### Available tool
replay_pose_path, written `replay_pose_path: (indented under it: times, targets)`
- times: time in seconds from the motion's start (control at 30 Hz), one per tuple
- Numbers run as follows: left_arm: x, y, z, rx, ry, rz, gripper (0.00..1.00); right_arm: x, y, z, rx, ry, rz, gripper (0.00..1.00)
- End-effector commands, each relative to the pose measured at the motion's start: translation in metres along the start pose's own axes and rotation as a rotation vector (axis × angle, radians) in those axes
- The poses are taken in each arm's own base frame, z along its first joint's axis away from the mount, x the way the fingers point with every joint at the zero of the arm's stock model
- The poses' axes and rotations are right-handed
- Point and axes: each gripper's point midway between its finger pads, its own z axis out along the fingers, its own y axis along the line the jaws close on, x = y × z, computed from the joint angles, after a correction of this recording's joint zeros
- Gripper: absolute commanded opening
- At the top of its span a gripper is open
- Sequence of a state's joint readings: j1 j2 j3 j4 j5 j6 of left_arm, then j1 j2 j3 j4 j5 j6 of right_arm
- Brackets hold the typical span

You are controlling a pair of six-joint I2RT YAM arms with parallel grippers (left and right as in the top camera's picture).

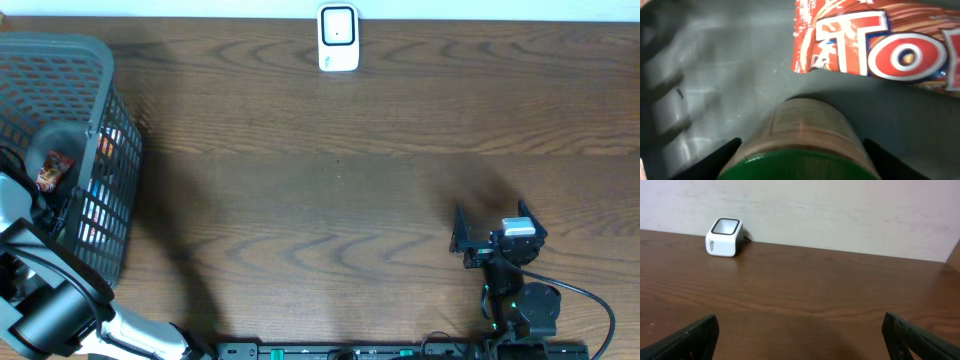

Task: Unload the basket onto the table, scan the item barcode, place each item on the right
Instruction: 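Grasp the green-lidded jar and lift it out of the basket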

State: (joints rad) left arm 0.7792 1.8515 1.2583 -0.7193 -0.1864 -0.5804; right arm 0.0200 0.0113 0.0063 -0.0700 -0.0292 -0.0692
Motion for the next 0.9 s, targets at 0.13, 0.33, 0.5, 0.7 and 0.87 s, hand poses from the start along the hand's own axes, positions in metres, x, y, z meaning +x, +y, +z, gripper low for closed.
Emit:
replay_pose_path:
  times: [0.13, 0.33, 0.5, 0.7, 0.87]
  targets:
    - [0.000, 0.001, -0.017, 0.038, -0.004, -0.013, 0.58, 0.001, -0.002, 0.000, 0.007, 0.003, 0.013, 0.99]
    - [-0.018, -0.007, -0.087, 0.224, -0.120, -0.047, 0.59, 0.001, -0.002, 0.000, 0.007, 0.003, 0.013, 0.99]
    - [-0.015, -0.019, -0.191, 0.555, -0.232, -0.039, 0.59, 0.001, -0.002, 0.000, 0.007, 0.003, 0.013, 0.99]
    - [0.047, -0.025, -0.335, 1.073, -0.309, 0.128, 0.61, 0.001, -0.002, 0.000, 0.007, 0.003, 0.013, 0.99]
    - [0.112, -0.025, -0.397, 1.314, -0.251, 0.282, 0.63, 0.001, -0.002, 0.000, 0.007, 0.003, 0.013, 0.99]
